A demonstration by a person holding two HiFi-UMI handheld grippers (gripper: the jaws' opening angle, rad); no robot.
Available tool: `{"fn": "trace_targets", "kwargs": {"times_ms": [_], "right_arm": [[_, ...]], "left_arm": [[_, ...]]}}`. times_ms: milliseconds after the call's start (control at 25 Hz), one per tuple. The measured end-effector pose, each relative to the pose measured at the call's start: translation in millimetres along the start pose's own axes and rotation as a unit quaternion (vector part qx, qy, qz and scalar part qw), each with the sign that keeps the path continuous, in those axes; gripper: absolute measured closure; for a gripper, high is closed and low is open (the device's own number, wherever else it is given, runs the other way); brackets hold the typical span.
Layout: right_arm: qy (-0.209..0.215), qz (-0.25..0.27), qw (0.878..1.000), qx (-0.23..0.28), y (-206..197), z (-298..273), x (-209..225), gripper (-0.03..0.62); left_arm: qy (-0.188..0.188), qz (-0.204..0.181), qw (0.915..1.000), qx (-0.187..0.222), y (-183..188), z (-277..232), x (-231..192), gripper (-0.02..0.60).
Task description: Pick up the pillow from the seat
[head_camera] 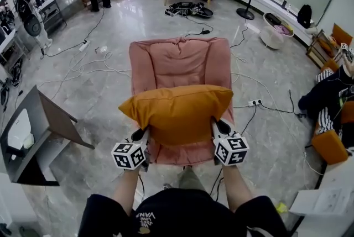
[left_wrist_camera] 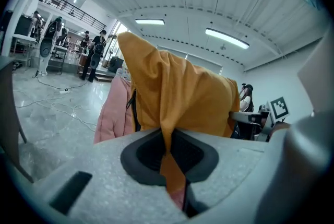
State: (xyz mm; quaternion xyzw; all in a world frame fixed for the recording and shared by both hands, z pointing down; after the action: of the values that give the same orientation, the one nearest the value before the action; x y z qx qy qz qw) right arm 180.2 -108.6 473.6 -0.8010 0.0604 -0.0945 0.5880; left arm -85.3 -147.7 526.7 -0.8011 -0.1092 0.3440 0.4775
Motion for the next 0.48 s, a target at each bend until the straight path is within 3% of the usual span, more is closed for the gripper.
{"fn": "trace_targets", "kwargs": {"times_ms": [480], "right_arm": [[-0.016, -0.019, 0.998, 0.057, 30, 67, -20, 0.583]], "left_arm": [[-0.039, -0.045, 0.9965, 0.059, 43, 43, 41, 0.554]]}}
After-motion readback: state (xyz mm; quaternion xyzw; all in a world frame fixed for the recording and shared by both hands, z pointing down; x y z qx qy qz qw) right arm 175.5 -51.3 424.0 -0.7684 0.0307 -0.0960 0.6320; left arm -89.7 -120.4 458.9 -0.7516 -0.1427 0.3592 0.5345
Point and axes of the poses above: the fingertips, and each gripper's own axes: z backward along the fingers, x to its right, y out of its top, the point moved 2 cm from there along z, backward along the fingers, and after that the axes turned 4 degrees about z, right-handed, at the moved point
